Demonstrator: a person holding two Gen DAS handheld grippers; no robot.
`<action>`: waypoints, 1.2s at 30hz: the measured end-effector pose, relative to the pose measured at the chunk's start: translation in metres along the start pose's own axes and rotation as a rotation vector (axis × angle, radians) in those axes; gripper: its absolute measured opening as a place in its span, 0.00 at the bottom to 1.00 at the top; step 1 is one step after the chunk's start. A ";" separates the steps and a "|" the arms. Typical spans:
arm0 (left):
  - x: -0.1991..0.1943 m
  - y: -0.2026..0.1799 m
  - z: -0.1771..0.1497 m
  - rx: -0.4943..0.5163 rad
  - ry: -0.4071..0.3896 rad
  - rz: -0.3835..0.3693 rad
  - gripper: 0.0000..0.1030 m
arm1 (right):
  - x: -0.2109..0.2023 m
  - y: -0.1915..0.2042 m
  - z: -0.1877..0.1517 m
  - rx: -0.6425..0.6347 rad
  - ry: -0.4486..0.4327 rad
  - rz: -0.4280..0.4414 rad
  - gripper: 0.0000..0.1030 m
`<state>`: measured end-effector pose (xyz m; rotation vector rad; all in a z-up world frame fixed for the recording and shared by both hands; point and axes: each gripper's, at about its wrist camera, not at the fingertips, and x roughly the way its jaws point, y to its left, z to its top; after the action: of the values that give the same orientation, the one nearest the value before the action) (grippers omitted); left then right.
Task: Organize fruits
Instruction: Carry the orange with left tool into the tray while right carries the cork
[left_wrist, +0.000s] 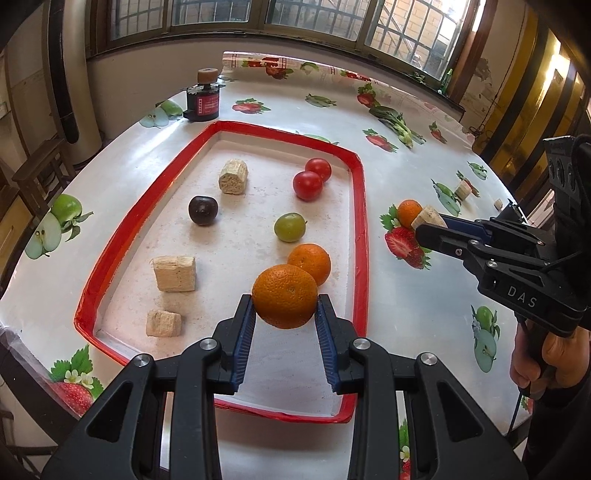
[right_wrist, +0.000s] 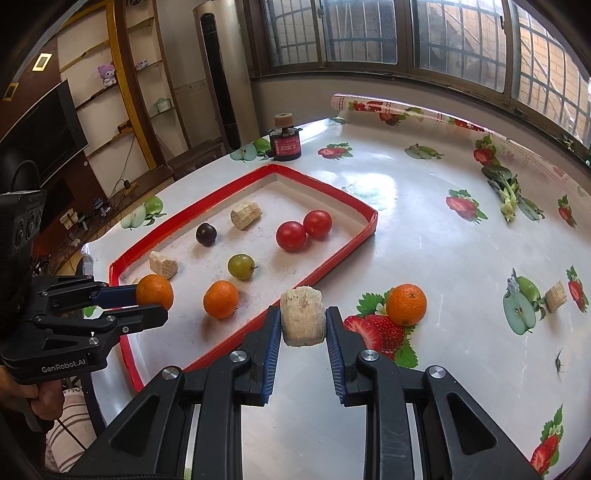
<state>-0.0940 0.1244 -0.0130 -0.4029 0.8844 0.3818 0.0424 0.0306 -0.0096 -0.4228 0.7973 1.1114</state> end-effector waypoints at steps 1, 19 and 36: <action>0.000 0.001 0.000 -0.002 0.001 0.001 0.30 | 0.001 0.001 0.001 -0.002 0.001 0.002 0.24; 0.014 0.021 0.005 -0.029 0.030 0.023 0.30 | 0.034 0.020 0.024 -0.046 0.032 0.035 0.24; 0.048 0.028 0.026 -0.024 0.074 0.040 0.30 | 0.090 0.022 0.050 -0.086 0.098 0.041 0.24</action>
<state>-0.0626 0.1683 -0.0415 -0.4242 0.9615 0.4170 0.0595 0.1294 -0.0425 -0.5383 0.8488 1.1738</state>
